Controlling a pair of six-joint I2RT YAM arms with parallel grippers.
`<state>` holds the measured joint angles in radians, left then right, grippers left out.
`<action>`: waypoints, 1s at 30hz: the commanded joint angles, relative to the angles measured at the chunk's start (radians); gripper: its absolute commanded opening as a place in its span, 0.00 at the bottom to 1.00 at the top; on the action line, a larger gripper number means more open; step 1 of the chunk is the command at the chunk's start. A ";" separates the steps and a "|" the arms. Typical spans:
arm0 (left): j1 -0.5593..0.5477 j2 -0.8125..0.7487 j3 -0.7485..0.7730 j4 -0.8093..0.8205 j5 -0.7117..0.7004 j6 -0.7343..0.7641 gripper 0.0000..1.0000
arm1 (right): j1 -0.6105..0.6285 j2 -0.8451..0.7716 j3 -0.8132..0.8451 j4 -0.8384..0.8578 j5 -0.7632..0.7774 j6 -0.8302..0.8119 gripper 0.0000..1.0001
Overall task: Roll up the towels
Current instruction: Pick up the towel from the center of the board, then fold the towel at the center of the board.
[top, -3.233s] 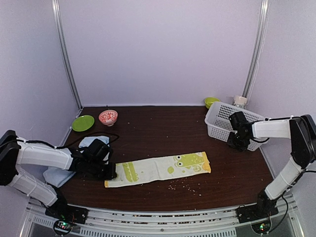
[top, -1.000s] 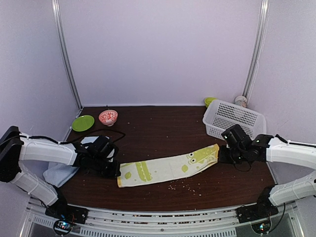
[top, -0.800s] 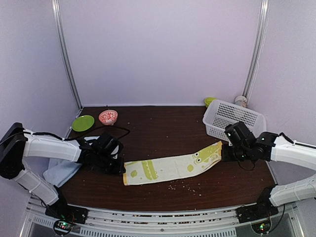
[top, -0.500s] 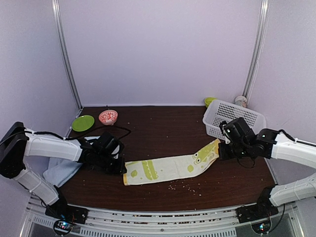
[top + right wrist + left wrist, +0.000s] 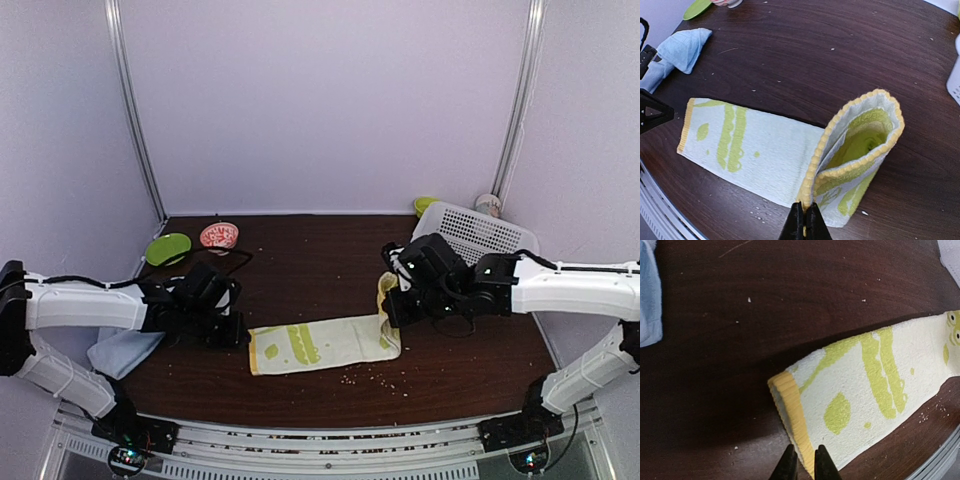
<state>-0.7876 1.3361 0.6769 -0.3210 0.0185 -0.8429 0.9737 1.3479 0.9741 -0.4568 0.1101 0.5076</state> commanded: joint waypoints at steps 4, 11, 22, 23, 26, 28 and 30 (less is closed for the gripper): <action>-0.004 -0.168 -0.065 -0.083 -0.165 -0.059 0.12 | 0.092 0.173 0.132 0.092 -0.054 0.029 0.00; -0.004 -0.214 -0.101 -0.091 -0.184 -0.074 0.12 | 0.132 0.285 0.228 0.109 -0.080 0.029 0.00; -0.004 -0.212 -0.123 -0.079 -0.176 -0.079 0.12 | 0.168 0.396 0.318 0.105 -0.101 0.027 0.00; -0.004 -0.213 -0.125 -0.079 -0.176 -0.079 0.12 | 0.170 0.400 0.323 0.105 -0.102 0.029 0.00; -0.004 -0.217 -0.131 -0.079 -0.176 -0.080 0.12 | 0.179 0.398 0.336 0.111 -0.093 0.028 0.00; -0.004 -0.219 -0.136 -0.077 -0.175 -0.083 0.12 | 0.182 0.395 0.347 0.114 -0.086 0.027 0.00; -0.005 -0.220 -0.140 -0.074 -0.174 -0.085 0.12 | 0.185 0.395 0.369 0.113 -0.081 0.023 0.00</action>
<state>-0.7876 1.1290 0.5526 -0.4187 -0.1432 -0.9157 1.1454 1.7477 1.2816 -0.3660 0.0170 0.5282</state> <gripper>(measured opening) 0.122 0.014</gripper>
